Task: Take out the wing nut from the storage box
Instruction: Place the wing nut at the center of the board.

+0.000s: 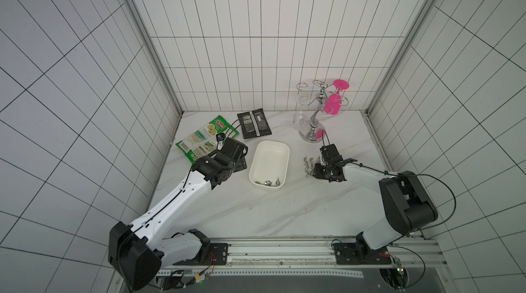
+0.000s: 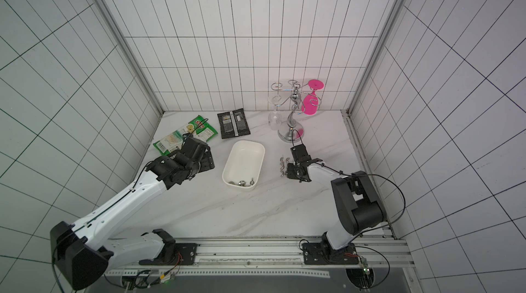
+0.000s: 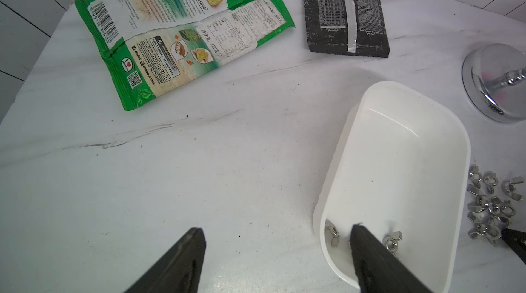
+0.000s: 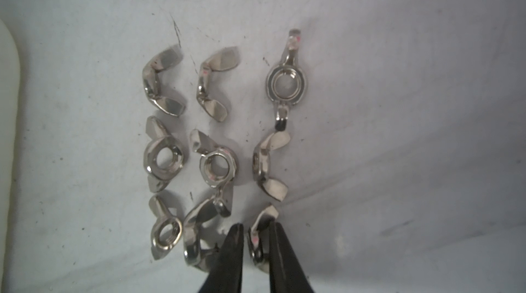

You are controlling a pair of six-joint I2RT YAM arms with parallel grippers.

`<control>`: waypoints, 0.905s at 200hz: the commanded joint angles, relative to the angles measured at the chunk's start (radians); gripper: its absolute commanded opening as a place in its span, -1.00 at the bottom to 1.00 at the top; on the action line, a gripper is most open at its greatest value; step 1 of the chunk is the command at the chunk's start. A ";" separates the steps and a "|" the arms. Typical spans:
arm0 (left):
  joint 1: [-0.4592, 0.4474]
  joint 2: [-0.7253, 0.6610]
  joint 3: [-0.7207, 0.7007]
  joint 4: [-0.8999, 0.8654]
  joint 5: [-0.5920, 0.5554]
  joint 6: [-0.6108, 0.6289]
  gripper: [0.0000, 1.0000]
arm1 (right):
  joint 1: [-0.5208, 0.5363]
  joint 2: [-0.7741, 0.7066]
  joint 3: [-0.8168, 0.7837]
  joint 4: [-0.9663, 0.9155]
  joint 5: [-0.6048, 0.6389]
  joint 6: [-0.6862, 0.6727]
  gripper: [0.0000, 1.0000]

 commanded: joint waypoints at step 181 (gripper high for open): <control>-0.005 -0.050 -0.021 -0.008 -0.043 -0.007 0.67 | 0.274 0.089 0.309 -0.017 -0.050 0.187 0.12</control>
